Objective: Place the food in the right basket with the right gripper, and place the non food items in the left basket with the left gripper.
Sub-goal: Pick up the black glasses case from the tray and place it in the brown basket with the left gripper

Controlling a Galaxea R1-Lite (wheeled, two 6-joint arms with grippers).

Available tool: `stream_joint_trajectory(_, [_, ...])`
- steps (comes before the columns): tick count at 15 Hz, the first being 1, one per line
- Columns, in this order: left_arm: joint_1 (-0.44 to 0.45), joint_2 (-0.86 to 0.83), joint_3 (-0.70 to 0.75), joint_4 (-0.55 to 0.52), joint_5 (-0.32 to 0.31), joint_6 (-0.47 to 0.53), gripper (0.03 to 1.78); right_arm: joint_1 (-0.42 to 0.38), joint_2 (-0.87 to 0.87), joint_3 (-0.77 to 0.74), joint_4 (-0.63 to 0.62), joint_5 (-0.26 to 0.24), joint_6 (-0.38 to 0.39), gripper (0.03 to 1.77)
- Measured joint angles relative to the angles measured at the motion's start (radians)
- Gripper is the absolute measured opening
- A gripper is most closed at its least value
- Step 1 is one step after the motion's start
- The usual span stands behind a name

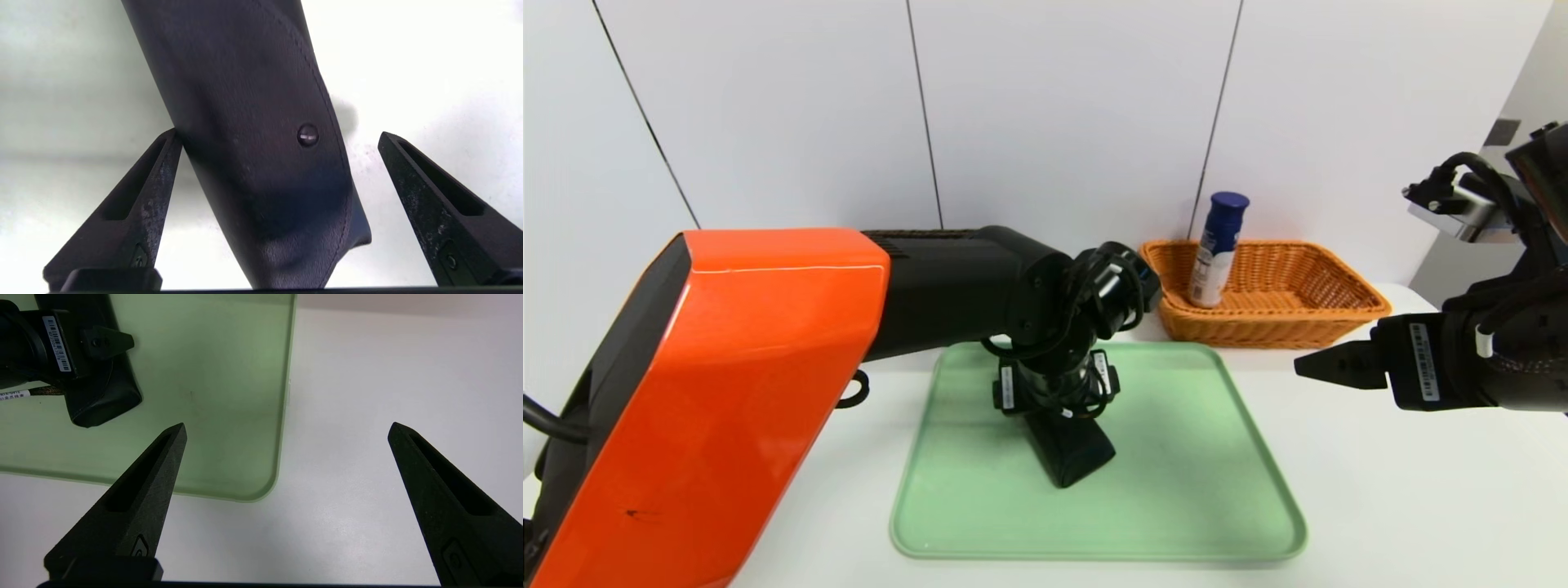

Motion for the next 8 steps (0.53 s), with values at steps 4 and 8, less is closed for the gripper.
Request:
stream_joint_trajectory(4, [0.001,0.0,0.0,0.013,0.001,-0.002,1.69,0.009,0.001,0.001,0.002,0.0,0.0,1.7])
stream_joint_trajectory(8, [0.001,0.004,0.0,0.012,0.005,0.003,1.69,0.015,0.001,0.001,0.002,0.0,0.0,1.7])
